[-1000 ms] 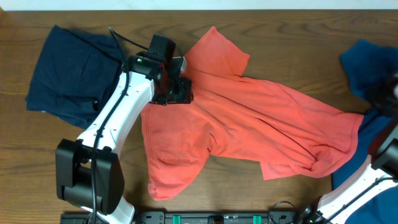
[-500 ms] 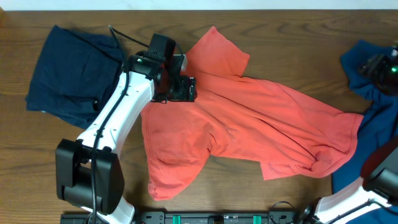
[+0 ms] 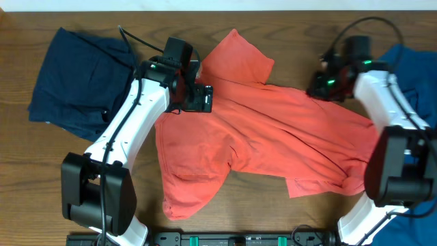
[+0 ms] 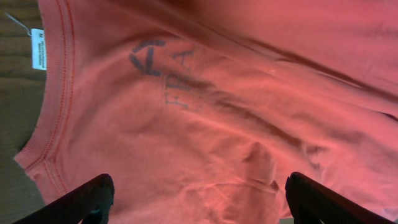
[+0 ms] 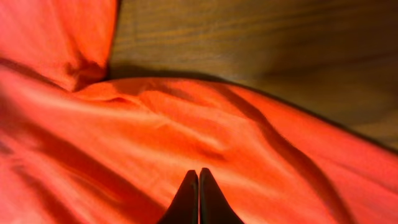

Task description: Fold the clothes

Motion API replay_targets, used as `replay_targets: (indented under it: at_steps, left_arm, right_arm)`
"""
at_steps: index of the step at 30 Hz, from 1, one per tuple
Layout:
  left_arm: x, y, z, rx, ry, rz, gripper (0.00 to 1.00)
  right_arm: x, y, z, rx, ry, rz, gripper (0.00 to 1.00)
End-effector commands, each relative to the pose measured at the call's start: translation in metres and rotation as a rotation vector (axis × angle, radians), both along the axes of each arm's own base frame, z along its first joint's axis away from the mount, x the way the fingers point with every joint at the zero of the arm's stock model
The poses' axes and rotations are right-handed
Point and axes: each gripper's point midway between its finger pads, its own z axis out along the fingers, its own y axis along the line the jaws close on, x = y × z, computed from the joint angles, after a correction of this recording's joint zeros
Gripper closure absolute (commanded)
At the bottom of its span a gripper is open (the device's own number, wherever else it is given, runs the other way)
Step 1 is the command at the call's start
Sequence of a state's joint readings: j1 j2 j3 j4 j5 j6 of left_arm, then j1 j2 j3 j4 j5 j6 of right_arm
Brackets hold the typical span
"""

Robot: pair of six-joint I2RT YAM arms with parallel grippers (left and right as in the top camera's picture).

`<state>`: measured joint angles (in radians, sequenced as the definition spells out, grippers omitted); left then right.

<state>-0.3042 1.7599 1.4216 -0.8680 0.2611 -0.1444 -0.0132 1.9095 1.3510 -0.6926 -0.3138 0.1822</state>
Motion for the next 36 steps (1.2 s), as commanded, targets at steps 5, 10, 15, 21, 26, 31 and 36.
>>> replay_targets:
  at_steps: [5,10,15,21,26,31,36]
  left_arm:
    - [0.001,0.003,0.002,0.02,-0.012,-0.007,0.11]
    - [0.001,0.003,0.002,0.02,-0.012,-0.007,0.1]
    - [0.002,0.003,0.002,0.019,-0.015,-0.008,0.07]
    - [0.009,0.001,0.004,0.014,-0.044,-0.01,0.0]
    - [0.022,0.007,0.002,0.062,-0.099,-0.014,0.02]
    - [0.036,0.02,-0.019,0.163,-0.116,-0.014,0.0]
    - [0.042,0.02,-0.056,0.192,-0.068,-0.052,0.4]
  right_arm:
    - [-0.001,0.015,-0.055,-0.104,0.075,-0.148,0.99]
    - [0.013,0.021,-0.099,-0.054,0.11,-0.29,0.99]
    - [0.077,0.034,-0.119,0.11,-0.088,-0.429,0.99]
    - [0.14,0.06,-0.058,0.303,-0.386,-0.323,0.99]
    - [0.146,0.067,0.007,0.294,-0.471,-0.16,0.85]
    - [0.111,0.058,0.078,0.174,-0.49,-0.024,0.65]
    - [0.051,0.038,0.12,0.07,-0.383,-0.048,0.56]
